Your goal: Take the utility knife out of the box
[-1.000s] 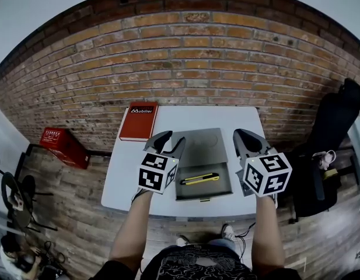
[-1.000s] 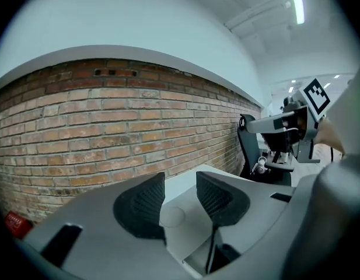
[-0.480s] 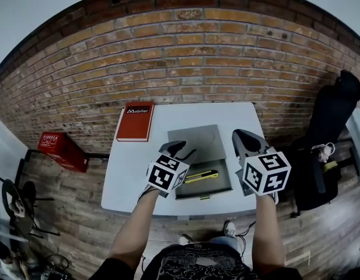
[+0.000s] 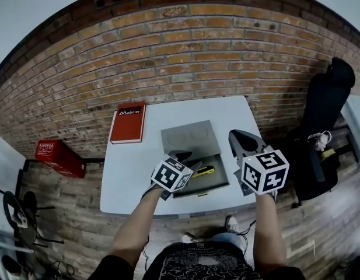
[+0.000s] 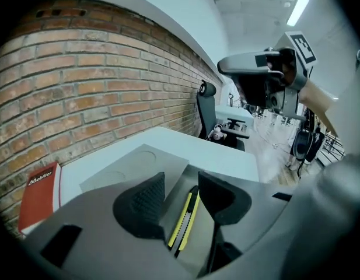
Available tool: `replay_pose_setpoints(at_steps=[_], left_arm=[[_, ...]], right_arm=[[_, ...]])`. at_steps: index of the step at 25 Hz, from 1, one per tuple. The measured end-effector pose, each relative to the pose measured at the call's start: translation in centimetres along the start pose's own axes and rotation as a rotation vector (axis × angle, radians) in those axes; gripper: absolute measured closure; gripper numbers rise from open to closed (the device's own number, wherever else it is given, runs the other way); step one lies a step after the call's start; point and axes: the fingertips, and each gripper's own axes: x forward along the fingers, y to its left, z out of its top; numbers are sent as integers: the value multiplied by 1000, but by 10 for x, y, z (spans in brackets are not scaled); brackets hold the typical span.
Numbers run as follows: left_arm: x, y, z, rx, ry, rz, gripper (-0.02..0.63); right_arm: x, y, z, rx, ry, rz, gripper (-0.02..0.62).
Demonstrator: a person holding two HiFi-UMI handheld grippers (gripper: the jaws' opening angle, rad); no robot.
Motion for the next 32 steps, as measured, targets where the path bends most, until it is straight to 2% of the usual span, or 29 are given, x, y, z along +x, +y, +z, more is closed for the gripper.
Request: replay_pose_setpoints(at_steps=[8,17,30,32], left_arm=[[25,-17,-33,61,122,-66,405],[49,-22,-67,108,244,-91,402],[73,-16,-90,216,380,-120,402],[74,-20,-94,212,398,-135,402]], right_arm=[[-13,-5,-16,19,18,-20,574],[-27,-11,-29,41,37,-37,574],[-45,-25,-47,79,76,-64,574],[-46,-28,-48,79,78,-69,574]])
